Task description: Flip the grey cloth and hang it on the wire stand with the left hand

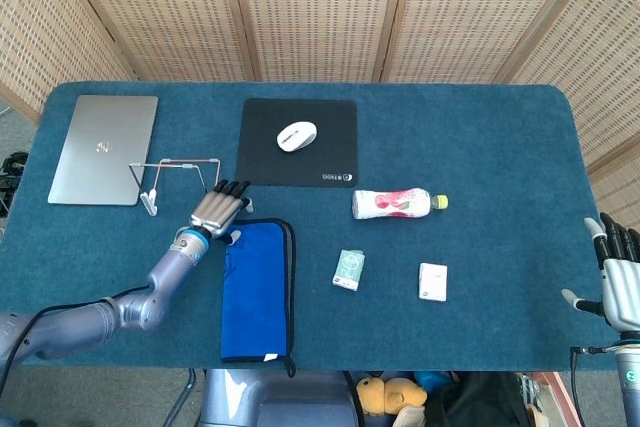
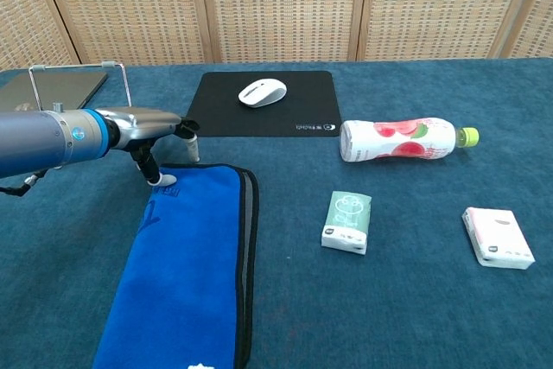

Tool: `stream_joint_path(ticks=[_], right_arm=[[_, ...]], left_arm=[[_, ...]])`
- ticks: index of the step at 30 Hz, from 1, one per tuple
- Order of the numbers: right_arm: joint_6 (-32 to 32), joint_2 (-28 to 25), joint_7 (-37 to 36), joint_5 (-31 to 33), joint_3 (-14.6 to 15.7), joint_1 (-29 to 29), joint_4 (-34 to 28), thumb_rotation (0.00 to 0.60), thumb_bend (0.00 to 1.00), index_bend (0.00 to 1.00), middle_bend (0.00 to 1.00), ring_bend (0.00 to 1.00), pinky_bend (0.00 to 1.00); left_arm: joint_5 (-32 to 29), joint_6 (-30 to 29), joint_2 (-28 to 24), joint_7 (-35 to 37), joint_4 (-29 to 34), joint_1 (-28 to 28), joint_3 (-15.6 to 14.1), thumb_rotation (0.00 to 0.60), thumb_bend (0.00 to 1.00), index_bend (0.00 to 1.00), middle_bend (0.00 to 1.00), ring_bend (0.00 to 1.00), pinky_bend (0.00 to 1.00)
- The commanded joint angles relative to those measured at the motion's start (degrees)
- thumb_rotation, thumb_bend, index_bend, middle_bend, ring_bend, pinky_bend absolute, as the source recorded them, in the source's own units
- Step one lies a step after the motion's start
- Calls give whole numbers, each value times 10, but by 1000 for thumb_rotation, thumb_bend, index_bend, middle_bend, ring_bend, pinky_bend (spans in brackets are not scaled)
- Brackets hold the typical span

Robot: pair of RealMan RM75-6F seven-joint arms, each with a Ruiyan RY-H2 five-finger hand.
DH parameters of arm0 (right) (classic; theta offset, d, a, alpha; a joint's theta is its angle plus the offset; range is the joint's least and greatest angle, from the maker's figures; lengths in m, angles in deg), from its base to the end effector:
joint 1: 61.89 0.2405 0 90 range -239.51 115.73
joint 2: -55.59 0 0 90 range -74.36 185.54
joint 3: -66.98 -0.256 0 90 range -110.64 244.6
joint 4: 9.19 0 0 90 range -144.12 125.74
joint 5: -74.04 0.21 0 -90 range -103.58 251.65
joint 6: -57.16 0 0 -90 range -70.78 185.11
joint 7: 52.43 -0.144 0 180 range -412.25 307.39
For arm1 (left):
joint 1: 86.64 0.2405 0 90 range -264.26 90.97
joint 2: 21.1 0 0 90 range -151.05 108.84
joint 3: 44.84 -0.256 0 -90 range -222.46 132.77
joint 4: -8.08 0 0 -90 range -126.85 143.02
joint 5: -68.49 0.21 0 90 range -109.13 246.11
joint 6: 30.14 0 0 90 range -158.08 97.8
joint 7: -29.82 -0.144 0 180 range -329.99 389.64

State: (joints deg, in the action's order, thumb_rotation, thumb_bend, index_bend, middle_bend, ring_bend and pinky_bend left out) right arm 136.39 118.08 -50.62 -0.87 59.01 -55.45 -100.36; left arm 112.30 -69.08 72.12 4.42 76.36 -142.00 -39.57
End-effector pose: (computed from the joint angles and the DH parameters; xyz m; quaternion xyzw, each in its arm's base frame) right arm -0.3343 -0.2070 0.1816 0.5503 -0.4063 0.3463 0.6421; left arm -0.1667 0.3954 -0.0516 -0.7874 -0.3946 -0.2184 0.4202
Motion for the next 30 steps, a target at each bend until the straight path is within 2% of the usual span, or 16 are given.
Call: stream_joint_path(ticks=[1, 7, 21, 30], right_arm=[[0, 0, 0, 0, 0, 0, 0, 600, 0, 0, 0, 0, 0], [1, 0, 0, -2, 1, 0, -1, 600, 0, 0, 0, 0, 0], [-1, -1, -2, -1, 1, 1, -3, 600, 0, 0, 0, 0, 0], [-1, -2, -5, -2, 1, 0, -3, 600, 0, 0, 0, 0, 0]], left_arm=[[13, -1, -1, 15, 0, 7, 0, 600, 377, 326, 0, 0, 0], [26, -1, 1, 25, -9, 13, -3, 600, 377, 407, 0, 0, 0], [25, -1, 12, 16, -13, 13, -7, 600, 377, 465, 0, 0, 0], [22, -7, 16, 12, -12, 12, -3, 600, 398, 661, 0, 0, 0]])
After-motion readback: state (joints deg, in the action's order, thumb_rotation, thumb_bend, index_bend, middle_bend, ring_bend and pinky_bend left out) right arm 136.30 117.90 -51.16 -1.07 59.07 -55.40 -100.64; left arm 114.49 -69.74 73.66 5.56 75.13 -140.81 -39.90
